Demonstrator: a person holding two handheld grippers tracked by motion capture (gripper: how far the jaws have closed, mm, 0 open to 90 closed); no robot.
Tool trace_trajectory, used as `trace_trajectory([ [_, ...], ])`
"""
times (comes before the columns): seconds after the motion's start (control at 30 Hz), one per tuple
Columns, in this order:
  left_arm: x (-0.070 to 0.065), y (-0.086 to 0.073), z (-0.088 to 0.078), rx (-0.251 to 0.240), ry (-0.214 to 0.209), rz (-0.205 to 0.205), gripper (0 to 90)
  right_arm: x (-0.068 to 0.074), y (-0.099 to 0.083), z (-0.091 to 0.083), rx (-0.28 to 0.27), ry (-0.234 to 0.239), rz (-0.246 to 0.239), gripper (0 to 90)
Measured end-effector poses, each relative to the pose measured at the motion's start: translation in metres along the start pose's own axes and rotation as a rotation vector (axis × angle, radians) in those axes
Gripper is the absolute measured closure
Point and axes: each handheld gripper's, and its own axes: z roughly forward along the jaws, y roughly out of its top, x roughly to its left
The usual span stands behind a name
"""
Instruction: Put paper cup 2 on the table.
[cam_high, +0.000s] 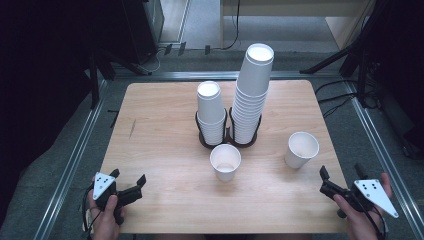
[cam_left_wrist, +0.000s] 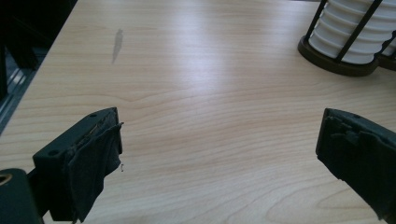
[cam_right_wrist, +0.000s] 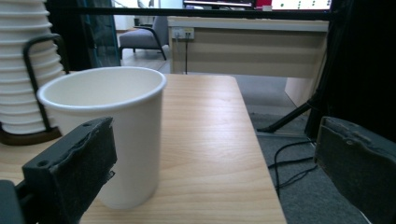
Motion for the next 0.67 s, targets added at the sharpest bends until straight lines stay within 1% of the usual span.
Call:
trace_trajectory([
  [0.1,0.005,-0.003,-0.004,0.006,0.009,0.005,0.5,-0.005,-0.003,0.001,0.019,-0.019,0.006,0.0],
  [0.17,0.009,-0.003,-0.005,0.006,0.016,0.001,0.4,-0.007,-0.005,0.002,0.025,-0.026,0.004,0.0],
  [0.23,0.012,-0.003,-0.003,0.003,0.015,-0.016,0.5,-0.009,-0.007,0.002,0.032,-0.034,0.004,0.0],
  [0.33,0.013,-0.004,0.002,0.015,0.016,-0.008,0.5,-0.01,-0.01,0.003,0.045,-0.035,0.0,0.0],
  [0.37,0.013,-0.004,0.003,0.016,0.013,-0.016,0.5,-0.01,-0.011,0.004,0.048,-0.035,-0.004,0.0],
  [0.43,0.014,-0.004,0.004,0.008,-0.001,-0.034,0.5,-0.008,-0.012,0.004,0.055,-0.031,0.0,0.0],
  [0.53,0.015,-0.003,0.006,0.001,-0.004,-0.053,0.5,-0.004,-0.012,0.005,0.057,-0.019,-0.004,0.0],
  [0.6,0.016,-0.003,0.007,0.001,-0.01,-0.064,0.5,-0.002,-0.011,0.004,0.055,0.002,0.014,0.0],
  [0.67,0.016,-0.003,0.008,0.001,-0.008,-0.064,0.5,0.0,-0.009,0.003,0.049,0.02,0.048,0.0],
])
